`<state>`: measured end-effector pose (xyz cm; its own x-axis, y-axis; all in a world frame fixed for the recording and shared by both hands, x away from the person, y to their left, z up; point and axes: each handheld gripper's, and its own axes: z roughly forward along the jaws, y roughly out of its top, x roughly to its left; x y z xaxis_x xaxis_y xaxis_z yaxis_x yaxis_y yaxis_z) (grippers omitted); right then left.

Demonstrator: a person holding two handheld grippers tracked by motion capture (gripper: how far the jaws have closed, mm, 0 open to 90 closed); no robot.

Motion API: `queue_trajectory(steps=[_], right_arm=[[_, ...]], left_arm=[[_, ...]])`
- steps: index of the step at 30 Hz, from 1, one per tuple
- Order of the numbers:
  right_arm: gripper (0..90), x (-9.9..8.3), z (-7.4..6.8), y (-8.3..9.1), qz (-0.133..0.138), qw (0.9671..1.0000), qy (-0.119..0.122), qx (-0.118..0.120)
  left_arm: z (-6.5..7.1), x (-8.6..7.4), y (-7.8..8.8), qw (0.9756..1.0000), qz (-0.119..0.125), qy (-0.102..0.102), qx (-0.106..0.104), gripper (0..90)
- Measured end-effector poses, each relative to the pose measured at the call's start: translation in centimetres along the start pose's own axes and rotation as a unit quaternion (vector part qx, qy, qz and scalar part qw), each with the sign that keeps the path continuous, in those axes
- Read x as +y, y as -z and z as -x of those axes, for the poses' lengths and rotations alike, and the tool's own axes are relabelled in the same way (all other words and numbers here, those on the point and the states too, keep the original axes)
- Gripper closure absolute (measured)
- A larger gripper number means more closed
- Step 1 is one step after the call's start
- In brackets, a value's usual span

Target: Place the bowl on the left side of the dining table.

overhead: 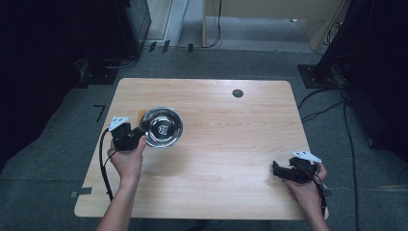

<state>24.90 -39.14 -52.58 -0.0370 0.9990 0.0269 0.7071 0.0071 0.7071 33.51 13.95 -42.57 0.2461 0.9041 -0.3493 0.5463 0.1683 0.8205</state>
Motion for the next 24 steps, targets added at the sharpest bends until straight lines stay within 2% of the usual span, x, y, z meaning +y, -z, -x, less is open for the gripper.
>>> queue_trajectory(steps=[7,8,10,12,18,19,21,23,24], right_arm=[[0.0,0.0,0.0,0.0,0.001,1.0,0.0,0.0],[0.0,0.0,0.0,0.0,0.001,1.0,0.0,0.0],[0.0,0.0,0.0,0.0,0.001,1.0,0.0,0.0],[0.0,0.0,0.0,0.0,0.001,1.0,0.0,0.0],[0.0,0.0,0.0,0.0,0.001,1.0,0.0,0.0],[0.0,0.0,0.0,0.0,0.001,1.0,0.0,0.0],[0.0,0.0,0.0,0.0,0.001,1.0,0.0,0.0],[0.0,0.0,0.0,0.0,0.001,1.0,0.0,0.0],[0.0,0.0,0.0,0.0,0.001,1.0,0.0,0.001]], left_arm=[[-1.6,0.3,-1.2,0.9995,-0.001,0.027,0.016,87.7],[-2.1,0.4,-1.7,0.9991,0.0,0.036,0.021,87.6],[-2.3,0.4,-1.9,0.9989,0.001,0.042,0.022,87.7],[-2.7,0.7,-2.5,0.9984,-0.001,0.043,0.036,87.7],[-3.2,1.2,-3.3,0.9976,-0.003,0.051,0.046,87.6],[-3.5,1.3,-3.9,0.9969,-0.007,0.057,0.054,87.7],[-3.7,1.3,-4.2,0.9964,-0.007,0.064,0.055,87.6],[-4.5,1.2,-5.0,0.9944,-0.013,0.085,0.06,87.7],[-4.5,1.2,-5.0,0.9944,-0.013,0.085,0.06,87.6]])
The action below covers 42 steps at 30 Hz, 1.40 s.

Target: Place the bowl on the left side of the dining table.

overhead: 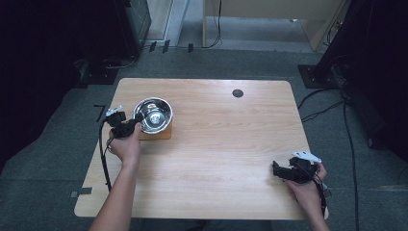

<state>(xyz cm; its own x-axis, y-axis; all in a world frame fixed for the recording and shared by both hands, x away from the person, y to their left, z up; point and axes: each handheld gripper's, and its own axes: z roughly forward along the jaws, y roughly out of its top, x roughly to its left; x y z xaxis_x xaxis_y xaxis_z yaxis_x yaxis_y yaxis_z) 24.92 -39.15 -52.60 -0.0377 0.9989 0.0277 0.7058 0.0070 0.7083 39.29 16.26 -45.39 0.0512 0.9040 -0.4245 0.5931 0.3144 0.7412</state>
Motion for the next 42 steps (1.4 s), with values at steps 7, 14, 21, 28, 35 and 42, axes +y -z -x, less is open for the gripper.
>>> queue_trajectory(steps=[7,14,21,28,35,42], right_arm=[[0.0,0.0,0.0,0.0,0.0,1.0,0.0,0.0],[0.0,0.0,0.0,0.0,0.0,1.0,0.0,0.0],[0.0,0.0,0.0,0.0,0.0,1.0,0.0,0.0],[0.0,0.0,0.0,0.0,0.0,1.0,0.0,0.0],[0.0,0.0,0.0,0.0,0.0,1.0,0.0,0.0],[0.0,0.0,0.0,0.0,0.0,1.0,0.0,0.0]], left_arm=[[-1.4,-0.1,-1.9,0.999,-0.02,0.031,0.025,87.6],[-2.1,-0.4,-3.3,0.9966,-0.035,0.062,0.041,87.6],[-2.3,-0.6,-4.0,0.9943,-0.054,0.067,0.063,87.5],[-2.8,-1.0,-4.7,0.9921,-0.064,0.072,0.08,86.8],[-2.8,-1.0,-4.9,0.9931,-0.062,0.075,0.066,68.1],[-2.3,-1.1,-4.6,0.992,-0.06,0.032,0.106,23.8]])
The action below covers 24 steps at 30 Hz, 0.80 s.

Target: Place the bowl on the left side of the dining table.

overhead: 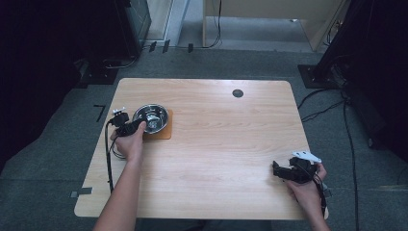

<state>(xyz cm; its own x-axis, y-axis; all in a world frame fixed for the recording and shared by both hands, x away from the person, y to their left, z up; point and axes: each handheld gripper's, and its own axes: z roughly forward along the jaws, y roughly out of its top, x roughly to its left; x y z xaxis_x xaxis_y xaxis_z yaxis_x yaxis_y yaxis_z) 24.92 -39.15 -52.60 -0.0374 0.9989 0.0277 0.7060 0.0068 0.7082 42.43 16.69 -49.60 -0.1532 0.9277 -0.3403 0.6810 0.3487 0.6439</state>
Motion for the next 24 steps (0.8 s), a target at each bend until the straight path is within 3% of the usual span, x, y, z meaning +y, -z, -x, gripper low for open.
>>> queue_trajectory(steps=[1,2,5,13,15,24], right_arm=[[0.0,0.0,0.0,0.0,0.0,1.0,0.0,0.0],[0.0,0.0,0.0,0.0,0.0,1.0,0.0,0.0],[0.0,0.0,0.0,0.0,0.0,1.0,0.0,0.0],[0.0,0.0,0.0,0.0,0.0,1.0,0.0,0.0],[0.0,0.0,0.0,0.0,0.0,1.0,0.0,0.0],[0.0,0.0,0.0,0.0,0.0,1.0,0.0,0.0]], left_arm=[[0.0,0.0,0.2,1.0,0.004,-0.005,0.006,10.3],[0.1,0.1,0.6,0.9996,0.011,-0.017,0.017,8.6],[0.3,0.1,1.3,0.9994,0.018,-0.03,0.007,1.8],[0.9,-0.3,3.2,0.9971,0.041,-0.063,0.013,1.8],[0.9,-0.3,3.4,0.9971,0.043,-0.062,0.016,1.8],[1.1,-1.7,5.5,0.9946,0.06,-0.085,0.0,1.8]])
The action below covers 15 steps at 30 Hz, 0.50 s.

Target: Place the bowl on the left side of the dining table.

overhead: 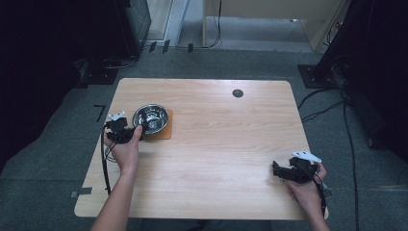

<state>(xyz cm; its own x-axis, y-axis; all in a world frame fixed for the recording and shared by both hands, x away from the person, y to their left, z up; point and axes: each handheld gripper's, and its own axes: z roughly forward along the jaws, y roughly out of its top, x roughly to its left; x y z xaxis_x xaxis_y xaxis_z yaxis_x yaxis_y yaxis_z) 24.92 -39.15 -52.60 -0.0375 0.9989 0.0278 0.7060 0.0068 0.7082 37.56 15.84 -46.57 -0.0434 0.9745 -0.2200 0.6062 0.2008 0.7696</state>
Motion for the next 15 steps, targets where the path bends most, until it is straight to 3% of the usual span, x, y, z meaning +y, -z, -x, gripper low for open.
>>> queue_trajectory(steps=[15], right_arm=[[0.0,0.0,0.0,0.0,-0.001,1.0,0.0,0.0]], left_arm=[[1.2,-1.8,4.1,0.9985,0.028,-0.03,-0.035,1.8]])
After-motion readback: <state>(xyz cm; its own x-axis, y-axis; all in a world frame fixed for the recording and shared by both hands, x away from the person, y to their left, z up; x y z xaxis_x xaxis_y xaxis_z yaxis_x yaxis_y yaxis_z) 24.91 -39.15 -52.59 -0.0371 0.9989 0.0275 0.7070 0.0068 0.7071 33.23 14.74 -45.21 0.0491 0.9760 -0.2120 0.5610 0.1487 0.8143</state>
